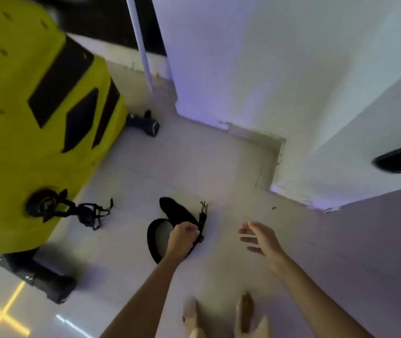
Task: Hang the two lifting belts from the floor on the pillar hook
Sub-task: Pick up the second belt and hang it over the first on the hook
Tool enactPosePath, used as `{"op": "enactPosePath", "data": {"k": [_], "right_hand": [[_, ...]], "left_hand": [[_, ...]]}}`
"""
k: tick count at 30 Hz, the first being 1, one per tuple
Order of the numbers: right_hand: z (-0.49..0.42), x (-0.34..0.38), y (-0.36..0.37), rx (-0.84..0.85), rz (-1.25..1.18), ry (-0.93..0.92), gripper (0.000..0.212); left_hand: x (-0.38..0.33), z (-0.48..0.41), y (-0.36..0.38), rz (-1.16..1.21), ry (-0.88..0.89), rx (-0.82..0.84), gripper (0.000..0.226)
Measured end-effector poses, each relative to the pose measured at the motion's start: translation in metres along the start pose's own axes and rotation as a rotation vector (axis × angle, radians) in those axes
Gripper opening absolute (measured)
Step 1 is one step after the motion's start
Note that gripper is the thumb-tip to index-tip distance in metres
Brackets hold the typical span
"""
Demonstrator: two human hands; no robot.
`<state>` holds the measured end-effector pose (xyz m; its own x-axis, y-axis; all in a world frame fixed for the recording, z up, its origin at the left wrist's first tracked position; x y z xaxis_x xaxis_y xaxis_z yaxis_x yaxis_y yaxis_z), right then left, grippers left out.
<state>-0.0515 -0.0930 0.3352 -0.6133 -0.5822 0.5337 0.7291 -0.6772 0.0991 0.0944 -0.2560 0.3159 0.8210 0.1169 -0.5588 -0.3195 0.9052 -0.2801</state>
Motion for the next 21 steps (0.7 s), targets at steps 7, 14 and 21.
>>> {"op": "enactPosePath", "data": {"k": [7, 14, 21], "right_hand": [[-0.324, -0.171, 0.035, 0.043, -0.135, 0.122, 0.033], [-0.379, -0.181, 0.062, 0.11, -0.148, 0.107, 0.048], [-0.111, -0.01, 0.065, 0.236, -0.046, -0.236, 0.03]], "left_hand": [[0.155, -0.282, 0.069, -0.115, -0.036, -0.088, 0.024], [0.166, -0.298, 0.061, -0.046, 0.134, -0.128, 0.023], [-0.026, -0.057, -0.026, 0.434, 0.422, 0.003, 0.017]]}}
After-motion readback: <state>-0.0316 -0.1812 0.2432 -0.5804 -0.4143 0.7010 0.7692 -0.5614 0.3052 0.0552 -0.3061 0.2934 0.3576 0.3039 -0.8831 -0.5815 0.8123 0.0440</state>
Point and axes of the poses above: each hand's wrist, its own z-axis away from the middle knuckle, its own y-axis out of the palm, x = y × z, the point moved 5 cm from there along -z, towards the middle knuckle, and after that the axes turned 12 degrees about x, right-handed, at the moved point
